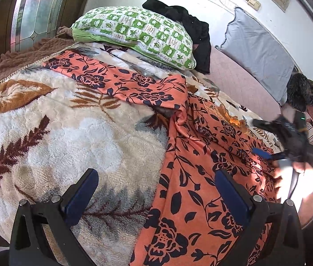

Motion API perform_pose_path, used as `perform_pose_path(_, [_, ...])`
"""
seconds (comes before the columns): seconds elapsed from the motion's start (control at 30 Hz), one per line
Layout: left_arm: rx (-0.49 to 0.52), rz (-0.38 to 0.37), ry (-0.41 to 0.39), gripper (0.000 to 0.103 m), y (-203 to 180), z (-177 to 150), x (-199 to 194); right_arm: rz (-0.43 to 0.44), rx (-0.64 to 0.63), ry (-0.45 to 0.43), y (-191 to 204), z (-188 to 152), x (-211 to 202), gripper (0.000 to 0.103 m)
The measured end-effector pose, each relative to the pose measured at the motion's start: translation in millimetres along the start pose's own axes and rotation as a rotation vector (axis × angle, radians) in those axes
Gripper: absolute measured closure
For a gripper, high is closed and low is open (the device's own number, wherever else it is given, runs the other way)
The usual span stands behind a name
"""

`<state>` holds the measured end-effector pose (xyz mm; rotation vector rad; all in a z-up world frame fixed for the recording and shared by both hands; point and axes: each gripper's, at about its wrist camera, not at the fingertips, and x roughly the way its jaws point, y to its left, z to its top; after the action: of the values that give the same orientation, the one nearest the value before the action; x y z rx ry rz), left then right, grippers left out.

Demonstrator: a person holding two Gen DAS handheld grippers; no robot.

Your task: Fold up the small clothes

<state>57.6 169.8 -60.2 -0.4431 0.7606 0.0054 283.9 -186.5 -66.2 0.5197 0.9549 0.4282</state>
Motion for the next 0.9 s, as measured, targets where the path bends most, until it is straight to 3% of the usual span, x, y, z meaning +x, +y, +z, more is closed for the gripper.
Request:
perform_pose_path(0.13, [0.002, 0.023, -0.005, 0.0, -0.6, 1.5, 2.4, -0.05, 0.083, -0.112, -60.1, 33.2, -57.3, 0.0])
perform_pose_path(0.23, [-0.053, 0.008, -0.013, 0.0, 7.6, 9.5, 0.0, -0.212, 0.282, -0.108, -151.7, 33.6, -65.2, 0.0])
perform_pose_path(0.27, [-0.073, 0.0, -0.013, 0.0, 10.9, 15.0, 0.0, -0.156, 0.363, -0.106, -178.7, 27.0, -68.4, 0.002])
perform_pose_path(0.3, [-0.091, -0.013, -0.016, 0.0, 16.3, 22.0, -0.5, -0.063, 0.392, -0.163, -186.0, 23.6, -82.9, 0.002])
perform_pose_path(0.37, [-0.144, -0.037, -0.029, 0.0, 31.3, 42.0, 1.6, -0.026, 0.37, -0.178, -172.4, 21.5, -103.7, 0.002])
perform_pose_path(0.43, [-0.203, -0.04, -0.041, 0.0, 49.8, 68.2, 7.7, 0.073, 0.301, -0.208, -149.6, 10.3, -121.6, 0.002])
perform_pose_path(0.5, [-0.262, -0.056, -0.07, 0.0, 73.9, 99.7, 18.3, 0.108, 0.198, -0.217, -120.9, -10.4, -135.6, 0.002])
perform_pose_path(0.6, [-0.38, -0.024, -0.073, 0.0, 116.5, 141.8, 46.7, 0.074, 0.099, -0.182, -107.5, -54.6, -140.5, 0.002])
perform_pose_path(0.7, [-0.495, 0.034, -0.041, 0.0, 160.2, 172.5, 84.8, 0.052, 0.094, -0.114, -119.3, -81.3, -127.0, 0.002])
perform_pose_path(0.77, [-0.549, 0.094, -0.032, 0.001, 183.2, 183.4, 104.5, 0.045, 0.095, -0.108, -122.8, -82.0, -120.0, 0.002])
perform_pose_path(0.9, [-0.621, 0.112, -0.034, 0.003, 207.0, 187.9, 122.8, 0.051, 0.091, -0.129, -124.7, -74.4, -117.3, 0.002])
